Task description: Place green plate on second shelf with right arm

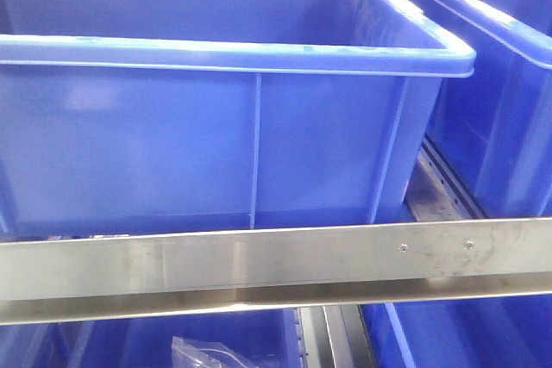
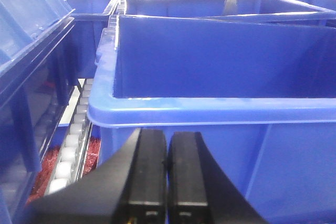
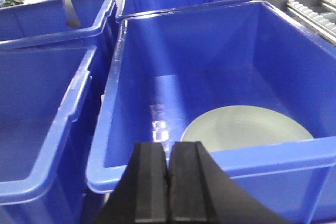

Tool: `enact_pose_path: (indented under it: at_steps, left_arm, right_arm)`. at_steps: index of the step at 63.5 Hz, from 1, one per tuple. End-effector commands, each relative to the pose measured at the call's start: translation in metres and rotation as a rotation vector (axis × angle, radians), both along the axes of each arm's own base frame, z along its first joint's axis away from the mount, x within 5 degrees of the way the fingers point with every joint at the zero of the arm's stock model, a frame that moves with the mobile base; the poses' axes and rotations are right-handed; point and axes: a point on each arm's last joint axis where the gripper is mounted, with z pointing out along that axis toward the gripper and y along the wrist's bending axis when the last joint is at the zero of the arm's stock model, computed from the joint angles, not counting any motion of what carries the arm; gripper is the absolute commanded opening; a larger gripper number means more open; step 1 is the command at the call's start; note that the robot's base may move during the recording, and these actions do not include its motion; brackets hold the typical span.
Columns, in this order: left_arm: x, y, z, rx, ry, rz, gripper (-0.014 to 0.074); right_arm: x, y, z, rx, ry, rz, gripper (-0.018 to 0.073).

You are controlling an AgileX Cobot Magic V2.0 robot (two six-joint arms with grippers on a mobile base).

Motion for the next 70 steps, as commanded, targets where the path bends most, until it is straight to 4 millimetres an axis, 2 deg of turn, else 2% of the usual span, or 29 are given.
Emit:
enact_pose_path:
  at_steps: [1,6,15,19,39,48,63,70]
  left_arm:
    - [0.000,0.000,-0.005,-0.016,-0.060,0.000,0.0130]
    - [0.000,0.000,-0.005,-0.016,-0.060,0.000,0.0130]
    - [0.000,0.000,-0.005,-0.016,-0.060,0.000,0.0130]
    - [0.000,0.000,-0.005,-0.016,-0.060,0.000,0.0130]
    - [0.000,0.000,-0.005,-0.016,-0.060,0.000,0.0130]
    - [0.000,0.000,-0.005,-0.016,-0.060,0.000,0.0130]
    - [0.000,0.000,-0.005,-0.016,-0.060,0.000,0.0130]
    - [0.000,0.000,-0.005,-0.016,-0.060,0.000,0.0130]
  right_arm:
    - [0.001,-0.005,0.010,-0.048,-0.071,-0.057,0.0052]
    - [0.001,-0.008,0.005,-0.119,-0.058,-0.086,0.0052]
    - [0.002,-0.011,0.001,-0.084,-0.094,-0.120,0.0052]
    - [0.004,-0.011,-0.007,-0.050,-0.093,-0.118,0.0052]
    - [-0.009,0.001,-0.028,-0.056,-0.219,0.074,0.0052]
    - [-0.007,0.001,-0.037,-0.096,-0.197,0.065,0.0052]
    - [-0.002,-0.003,-0.071,-0.081,-0.158,0.011,0.0052]
    - [-0.002,-0.003,-0.072,-0.087,-0.141,0.011,0.0052]
